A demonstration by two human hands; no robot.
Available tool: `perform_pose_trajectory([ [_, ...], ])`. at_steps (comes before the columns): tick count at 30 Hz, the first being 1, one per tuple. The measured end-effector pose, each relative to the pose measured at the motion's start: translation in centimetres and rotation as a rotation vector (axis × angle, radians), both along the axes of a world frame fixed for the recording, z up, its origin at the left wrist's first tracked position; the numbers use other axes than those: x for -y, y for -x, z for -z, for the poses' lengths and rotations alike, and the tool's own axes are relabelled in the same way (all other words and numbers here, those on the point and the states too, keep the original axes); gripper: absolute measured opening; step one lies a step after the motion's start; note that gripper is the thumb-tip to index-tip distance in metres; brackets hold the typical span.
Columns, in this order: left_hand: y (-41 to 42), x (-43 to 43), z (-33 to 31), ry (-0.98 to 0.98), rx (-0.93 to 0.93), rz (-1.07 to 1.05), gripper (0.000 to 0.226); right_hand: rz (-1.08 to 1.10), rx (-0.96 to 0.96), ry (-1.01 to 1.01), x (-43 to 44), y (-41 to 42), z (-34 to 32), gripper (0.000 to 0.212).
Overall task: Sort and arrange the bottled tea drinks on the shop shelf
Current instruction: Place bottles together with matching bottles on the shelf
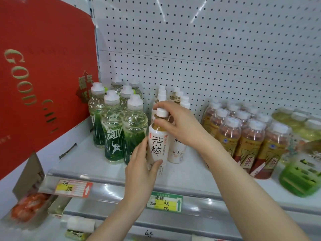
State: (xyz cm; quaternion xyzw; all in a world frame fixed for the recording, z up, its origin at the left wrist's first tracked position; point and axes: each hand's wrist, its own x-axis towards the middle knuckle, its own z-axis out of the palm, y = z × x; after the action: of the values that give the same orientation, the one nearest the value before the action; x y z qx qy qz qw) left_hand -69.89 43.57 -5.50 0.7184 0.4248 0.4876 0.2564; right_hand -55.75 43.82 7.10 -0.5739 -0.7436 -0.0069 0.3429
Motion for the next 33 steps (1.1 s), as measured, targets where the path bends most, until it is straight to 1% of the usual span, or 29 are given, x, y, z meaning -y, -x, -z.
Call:
perform_pose_trajectory([
  [5,1.4,-0.2,0.5,-0.033,-0.029,0.061,0.072,0.005,-0.023,0.005,0.2,0.1,-0.6,0.031],
  [7,2.4,-0.4,0.3,-0.079,-0.052,0.076,0.066,0.011,-0.018,0.01,0.3,0.3,-0.7,0.031],
  [10,4.4,-1.0,-1.4,-0.216,-0.031,-0.026,0.055,0.053,0.027,0.052,0.5,0.2,-1.3,0.031],
  [13,6.8,-3.0,-4.9,-0.259,0.058,-0.147,0.05,0.067,0.021,0.07,0.5,0.6,-3.4,0.036],
  [16,8.3,-6.0,-9.0,-0.248,0.055,-0.21,0.057,0.071,-0.002,0.002,-0.6,1.2,-6.0,0.034],
  [17,8.4,-7.1,-10.3,-0.224,0.015,-0.221,0.061,0.064,0.012,0.024,-1.3,1.4,-6.8,0.033],
  [20,8.1,-10.1,-12.6,-0.114,-0.185,-0.206,0.065,0.014,0.07,0.194,-4.0,2.0,-8.0,0.035],
  [22,7.8,-11.0,-12.7,-0.056,-0.245,-0.156,0.057,0.002,0.076,0.221,-6.0,1.9,-8.3,0.033],
  [24,8.0,-11.4,-12.1,-0.065,-0.218,-0.152,0.043,0.024,0.081,0.213,-8.2,1.2,-8.7,0.033],
  [26,8.6,-11.6,-11.6,-0.106,-0.186,-0.202,0.034,0.048,0.129,0.256,-10.3,0.2,-9.1,0.033],
  [29,9.9,-11.9,-11.6,-0.148,-0.161,-0.265,0.03,0.053,0.269,0.374,-13.8,-0.5,-9.7,0.037],
  [33,11.1,-12.5,-11.8,-0.09,-0.13,-0.232,0.032,0.02,0.457,0.488,-18.1,0.7,-9.8,0.049],
])
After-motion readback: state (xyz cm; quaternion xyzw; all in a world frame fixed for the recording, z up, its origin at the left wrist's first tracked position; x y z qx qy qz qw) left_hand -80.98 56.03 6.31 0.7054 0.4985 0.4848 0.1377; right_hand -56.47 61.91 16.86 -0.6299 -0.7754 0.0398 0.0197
